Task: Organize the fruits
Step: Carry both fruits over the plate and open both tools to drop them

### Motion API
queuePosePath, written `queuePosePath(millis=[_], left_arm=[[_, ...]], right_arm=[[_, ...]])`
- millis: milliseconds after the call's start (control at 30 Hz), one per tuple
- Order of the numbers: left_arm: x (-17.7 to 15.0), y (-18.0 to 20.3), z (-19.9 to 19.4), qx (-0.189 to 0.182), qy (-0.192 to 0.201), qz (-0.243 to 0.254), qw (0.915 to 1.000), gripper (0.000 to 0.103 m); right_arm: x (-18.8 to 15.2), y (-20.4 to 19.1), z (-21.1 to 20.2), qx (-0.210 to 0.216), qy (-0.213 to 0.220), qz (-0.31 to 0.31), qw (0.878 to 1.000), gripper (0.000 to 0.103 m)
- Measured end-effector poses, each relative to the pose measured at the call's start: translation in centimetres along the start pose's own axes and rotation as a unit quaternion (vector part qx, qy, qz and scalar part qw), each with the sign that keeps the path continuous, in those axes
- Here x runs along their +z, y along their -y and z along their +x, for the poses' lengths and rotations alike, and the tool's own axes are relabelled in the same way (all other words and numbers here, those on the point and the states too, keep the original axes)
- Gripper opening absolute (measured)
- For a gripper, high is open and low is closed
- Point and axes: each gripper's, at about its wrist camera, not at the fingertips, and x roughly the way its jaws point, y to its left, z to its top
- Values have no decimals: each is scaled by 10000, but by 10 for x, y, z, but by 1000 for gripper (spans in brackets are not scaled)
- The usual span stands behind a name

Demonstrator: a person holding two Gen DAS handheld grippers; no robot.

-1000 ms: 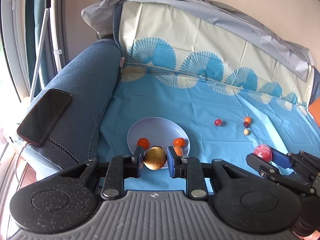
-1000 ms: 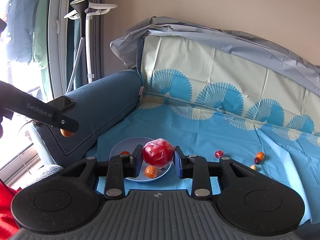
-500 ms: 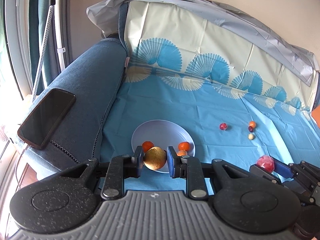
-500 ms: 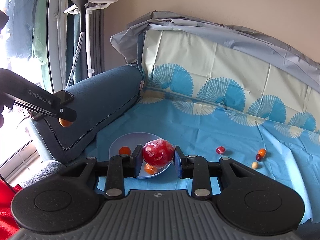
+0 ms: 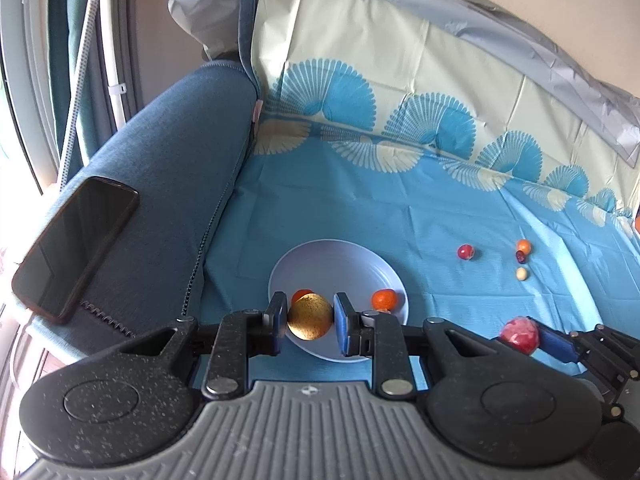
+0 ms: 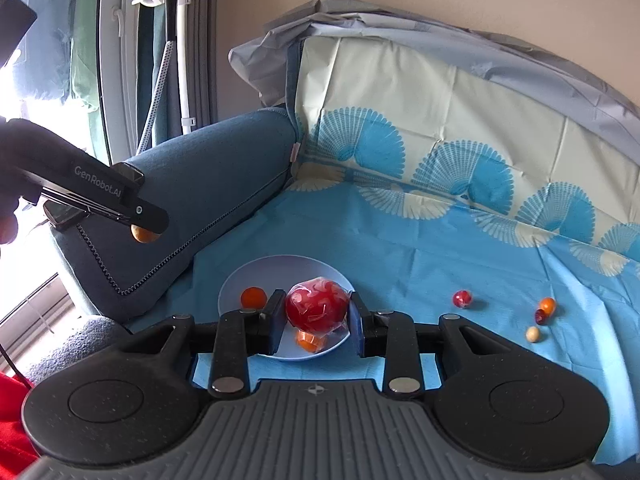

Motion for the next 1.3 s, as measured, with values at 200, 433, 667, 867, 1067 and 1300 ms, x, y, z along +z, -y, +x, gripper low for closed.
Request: queuePosePath(millis=[200,433,667,867,1067,1300], left_arm=[[12,2,51,7,-296,87,9995,27],[20,3,124,6,-789,172,9967,27],[25,8,181,-59,-909,447,9948,27],[25,10,216,-32,-1069,642,9922,27],[36,5,195,16,-508,747,9959,103],[16,-17,120,396,-363,622,9966,103]], right_arm=[[3,0,50,130,-309,18,9994,34],[-1,0,114,249,-641,-46,9976,34],[-12,4,176,296,-1012,-145,9943,34],[-21,4,212,324,-1247,-304,9912,34],[-14,9,214,358,-1153,-411,9918,68],[-11,22,144,370,-1134,-75,9928,97]])
